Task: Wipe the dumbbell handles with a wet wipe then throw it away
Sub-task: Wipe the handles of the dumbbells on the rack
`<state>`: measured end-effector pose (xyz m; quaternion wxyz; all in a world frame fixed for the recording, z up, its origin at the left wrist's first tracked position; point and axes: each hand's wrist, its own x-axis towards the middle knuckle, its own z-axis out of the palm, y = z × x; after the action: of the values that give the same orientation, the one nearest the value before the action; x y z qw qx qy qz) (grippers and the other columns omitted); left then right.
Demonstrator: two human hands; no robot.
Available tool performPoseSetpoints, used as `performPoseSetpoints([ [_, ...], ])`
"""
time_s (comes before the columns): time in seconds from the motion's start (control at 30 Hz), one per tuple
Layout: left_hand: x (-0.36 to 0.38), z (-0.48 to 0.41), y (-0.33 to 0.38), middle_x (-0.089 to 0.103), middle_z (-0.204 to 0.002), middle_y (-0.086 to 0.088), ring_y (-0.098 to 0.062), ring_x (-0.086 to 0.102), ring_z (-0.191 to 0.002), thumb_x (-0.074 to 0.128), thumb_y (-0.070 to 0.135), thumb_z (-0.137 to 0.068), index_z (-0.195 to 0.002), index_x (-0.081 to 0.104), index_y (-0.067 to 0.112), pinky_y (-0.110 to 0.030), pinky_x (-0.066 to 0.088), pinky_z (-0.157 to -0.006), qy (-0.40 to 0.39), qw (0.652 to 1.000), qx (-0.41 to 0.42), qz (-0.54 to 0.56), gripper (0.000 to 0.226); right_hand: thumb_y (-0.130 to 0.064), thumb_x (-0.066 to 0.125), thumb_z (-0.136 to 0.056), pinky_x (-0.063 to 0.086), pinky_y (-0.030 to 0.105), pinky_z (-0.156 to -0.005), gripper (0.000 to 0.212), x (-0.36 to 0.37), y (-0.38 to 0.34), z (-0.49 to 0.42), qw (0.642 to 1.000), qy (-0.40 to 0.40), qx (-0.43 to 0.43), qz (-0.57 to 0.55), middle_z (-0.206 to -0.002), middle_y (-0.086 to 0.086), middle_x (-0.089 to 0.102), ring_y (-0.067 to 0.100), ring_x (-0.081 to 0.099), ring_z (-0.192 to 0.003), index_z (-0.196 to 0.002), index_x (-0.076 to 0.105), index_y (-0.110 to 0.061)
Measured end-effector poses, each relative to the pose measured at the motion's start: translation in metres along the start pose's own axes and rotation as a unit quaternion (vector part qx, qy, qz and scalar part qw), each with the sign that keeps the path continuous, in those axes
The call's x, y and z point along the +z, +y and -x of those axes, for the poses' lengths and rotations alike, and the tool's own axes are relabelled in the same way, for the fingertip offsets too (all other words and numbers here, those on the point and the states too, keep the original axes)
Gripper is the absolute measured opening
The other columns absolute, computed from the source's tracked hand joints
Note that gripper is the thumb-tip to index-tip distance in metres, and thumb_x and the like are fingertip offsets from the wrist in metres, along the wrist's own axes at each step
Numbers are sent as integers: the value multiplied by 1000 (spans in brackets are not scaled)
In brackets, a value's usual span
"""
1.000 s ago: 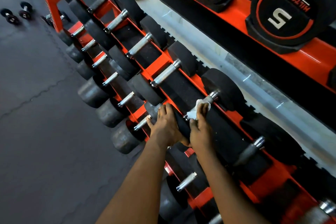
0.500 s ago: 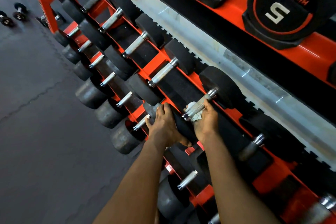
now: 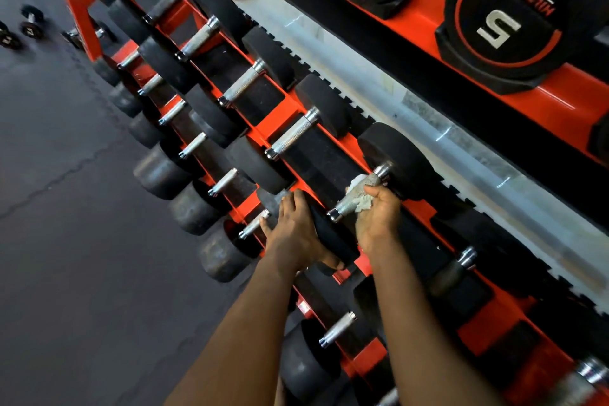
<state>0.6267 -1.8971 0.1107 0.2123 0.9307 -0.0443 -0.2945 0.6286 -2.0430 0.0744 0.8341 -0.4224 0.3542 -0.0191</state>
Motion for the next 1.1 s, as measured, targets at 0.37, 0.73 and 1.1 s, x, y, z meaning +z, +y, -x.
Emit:
performPoseSetpoints([
  [0.37, 2, -1, -2, 12, -164, -3, -23, 15, -153, 97, 57, -36, -155, 0, 12, -69, 5, -117, 2, 1000, 2, -16, 160, -35, 41, -103, 30, 29, -108, 72, -6, 18, 37, 802, -11, -127, 584, -164, 11, -3, 29, 23, -147, -157, -2, -14],
  [0.73, 0, -2, -2, 15, -163, -1, -23, 17, -152, 97, 51, -39, -154, 5, 15, -67, 0, -118, -2, 1000, -2, 4, 152, -34, 31, -102, 13, 41, -123, 53, -6, -26, -5, 392, -39, -288, 873, -156, 18, 32, 27, 21, -148, -146, 41, -5],
  [1.1, -2, 0, -1, 9, -166, -3, -27, 11, -154, 97, 52, -44, -158, -4, 17, -68, -4, -118, -13, 1000, -4, -4, 156, -21, 56, -93, 39, 34, -103, 31, 14, -42, -5, 196, -37, -241, 950, -122, 10, 63, 25, 54, -118, -123, 61, -11],
])
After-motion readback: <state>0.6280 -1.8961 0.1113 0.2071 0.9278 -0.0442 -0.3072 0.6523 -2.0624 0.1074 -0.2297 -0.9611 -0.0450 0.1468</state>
